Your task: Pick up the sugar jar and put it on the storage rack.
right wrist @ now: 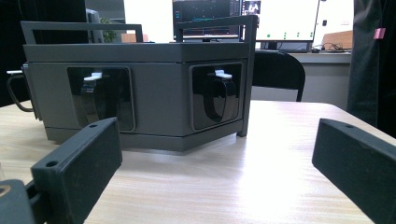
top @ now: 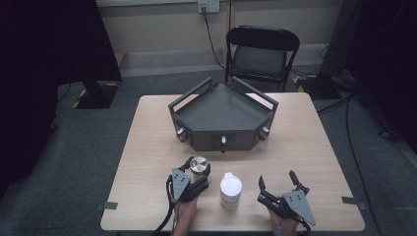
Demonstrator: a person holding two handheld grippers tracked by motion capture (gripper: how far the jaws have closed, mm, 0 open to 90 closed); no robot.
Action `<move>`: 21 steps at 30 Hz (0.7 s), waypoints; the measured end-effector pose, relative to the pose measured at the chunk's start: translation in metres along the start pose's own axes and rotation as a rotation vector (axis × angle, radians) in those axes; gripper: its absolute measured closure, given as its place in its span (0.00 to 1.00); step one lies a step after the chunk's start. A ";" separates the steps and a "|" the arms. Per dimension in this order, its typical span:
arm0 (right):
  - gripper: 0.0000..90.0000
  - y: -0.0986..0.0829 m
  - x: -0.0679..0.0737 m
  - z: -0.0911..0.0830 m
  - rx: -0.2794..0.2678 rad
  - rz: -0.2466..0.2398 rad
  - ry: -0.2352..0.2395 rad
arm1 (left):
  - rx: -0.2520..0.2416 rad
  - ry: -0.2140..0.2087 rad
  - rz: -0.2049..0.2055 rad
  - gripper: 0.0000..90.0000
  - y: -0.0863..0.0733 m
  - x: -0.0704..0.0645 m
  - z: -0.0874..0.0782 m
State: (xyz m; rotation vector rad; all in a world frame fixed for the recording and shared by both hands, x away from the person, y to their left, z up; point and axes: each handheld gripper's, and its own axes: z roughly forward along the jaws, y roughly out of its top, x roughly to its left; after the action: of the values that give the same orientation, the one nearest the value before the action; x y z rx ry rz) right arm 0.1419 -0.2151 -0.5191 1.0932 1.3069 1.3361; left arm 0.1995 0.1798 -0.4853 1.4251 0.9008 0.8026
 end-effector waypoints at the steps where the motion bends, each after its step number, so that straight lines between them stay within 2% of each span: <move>1: 0.00 0.000 0.000 0.000 0.000 0.000 0.000 | -0.001 -0.004 0.003 0.39 0.002 0.000 0.000; 5: 0.00 0.000 0.000 0.000 0.000 0.000 0.000 | -0.007 -0.014 0.005 0.39 0.009 0.001 -0.002; 9: 0.00 0.000 0.000 0.000 0.000 0.000 0.000 | -0.008 -0.041 0.004 0.39 0.015 0.005 -0.004; 17: 0.00 0.000 0.000 0.000 0.000 0.000 0.000 | -0.014 -0.059 0.031 0.39 0.021 0.009 -0.003; 21: 0.00 0.000 0.000 0.000 0.000 0.000 0.000 | -0.021 -0.068 0.029 0.39 0.024 0.012 -0.003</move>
State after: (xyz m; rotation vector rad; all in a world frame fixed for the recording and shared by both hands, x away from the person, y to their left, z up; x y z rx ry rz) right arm 0.1419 -0.2151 -0.5191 1.0935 1.3069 1.3360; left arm 0.2044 0.1921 -0.4616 1.4415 0.8195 0.7783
